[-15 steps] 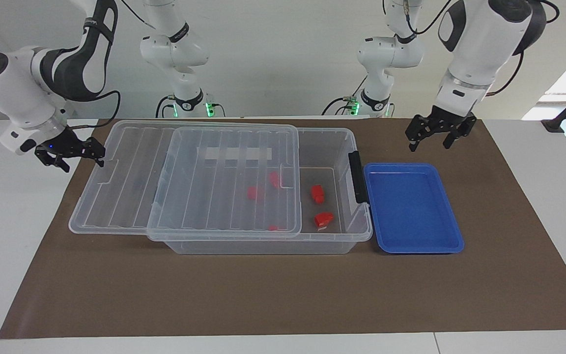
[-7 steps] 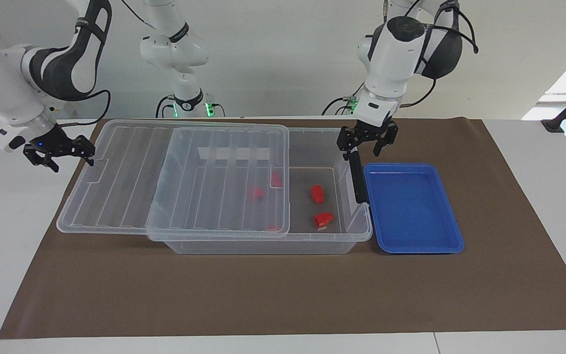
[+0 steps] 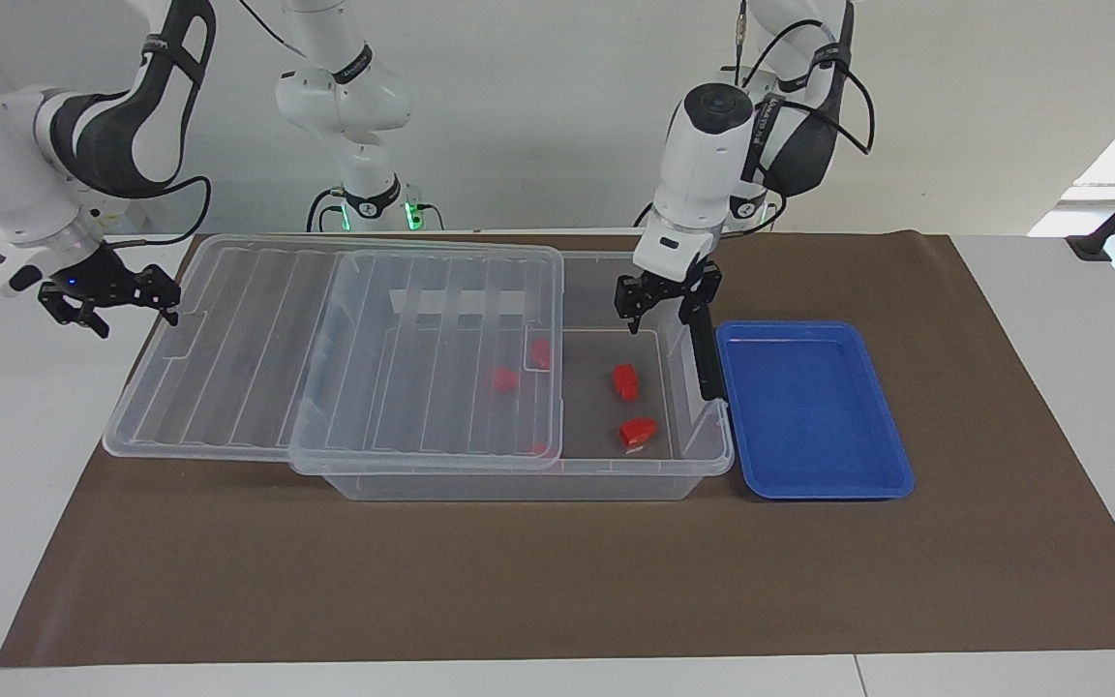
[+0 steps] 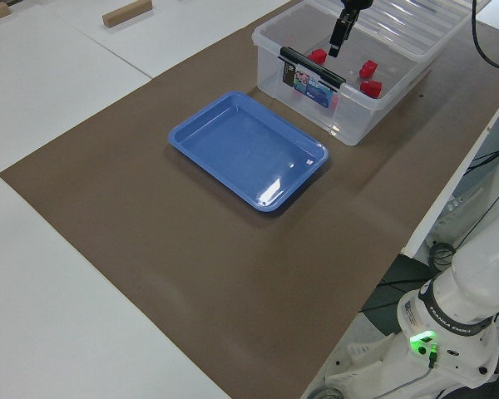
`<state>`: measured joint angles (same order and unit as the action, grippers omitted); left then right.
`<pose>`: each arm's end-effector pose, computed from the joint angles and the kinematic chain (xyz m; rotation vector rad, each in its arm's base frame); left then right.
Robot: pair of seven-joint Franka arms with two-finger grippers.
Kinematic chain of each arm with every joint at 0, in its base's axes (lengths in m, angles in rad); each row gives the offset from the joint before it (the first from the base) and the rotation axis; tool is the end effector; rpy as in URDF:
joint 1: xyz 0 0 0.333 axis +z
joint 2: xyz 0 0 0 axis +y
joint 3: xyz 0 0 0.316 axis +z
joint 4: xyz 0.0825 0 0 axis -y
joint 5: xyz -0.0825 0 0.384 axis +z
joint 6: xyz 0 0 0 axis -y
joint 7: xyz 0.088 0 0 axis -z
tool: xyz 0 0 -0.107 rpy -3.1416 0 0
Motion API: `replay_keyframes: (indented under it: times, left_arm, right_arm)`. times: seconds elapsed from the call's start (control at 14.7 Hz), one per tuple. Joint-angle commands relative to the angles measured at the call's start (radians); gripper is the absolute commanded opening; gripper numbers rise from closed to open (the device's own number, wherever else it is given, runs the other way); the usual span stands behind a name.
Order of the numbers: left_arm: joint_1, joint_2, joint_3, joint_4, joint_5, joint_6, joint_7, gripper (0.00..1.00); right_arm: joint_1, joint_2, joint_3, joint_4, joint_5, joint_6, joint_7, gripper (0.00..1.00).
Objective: Place red block in blue tray from box
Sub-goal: 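Reach the left gripper into the box and grasp a red block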
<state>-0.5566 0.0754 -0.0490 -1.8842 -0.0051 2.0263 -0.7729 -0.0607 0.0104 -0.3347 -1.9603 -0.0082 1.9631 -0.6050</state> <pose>0.4833 -0.3343 0.4718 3.0807 0.2620 0.0715 0.5156 -0.2153 0.4673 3.1175 0.3329 -0.0179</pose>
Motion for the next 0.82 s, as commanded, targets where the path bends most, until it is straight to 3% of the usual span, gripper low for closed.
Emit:
replay_keyframes:
  times: [0.0,0.14,0.41,0.54,0.61,0.68,0.75]
  left_arm:
    - [-0.043,0.030,0.015,-0.021,-0.004,0.057,-0.068,0.59]
    - [-0.046,0.032,0.015,-0.047,-0.004,0.103,-0.077,0.50]
    - [-0.049,0.070,0.015,-0.088,-0.004,0.179,-0.077,0.24]
    - [-0.059,0.078,0.015,-0.116,-0.004,0.213,-0.074,0.23]
    - [-0.060,0.083,0.015,-0.136,-0.004,0.236,-0.072,0.26]
    - [-0.059,0.083,0.015,-0.145,-0.004,0.248,-0.066,0.51]
    - [-0.059,0.087,0.015,-0.153,-0.004,0.259,-0.062,0.87]
  right_arm:
    - [-0.011,0.005,-0.007,0.000,-0.004,0.013,-0.041,1.00]
    - [-0.011,0.005,-0.004,0.001,-0.004,0.008,-0.041,1.00]
    - [-0.005,0.042,0.022,0.107,0.008,-0.075,-0.027,1.00]
    - [-0.005,0.051,0.045,0.156,0.011,-0.136,0.016,1.00]
    - [-0.005,0.055,0.064,0.184,0.013,-0.170,0.048,1.00]
    - [-0.005,0.057,0.080,0.214,0.011,-0.202,0.080,1.00]
    - [-0.004,0.059,0.098,0.239,0.013,-0.223,0.106,1.00]
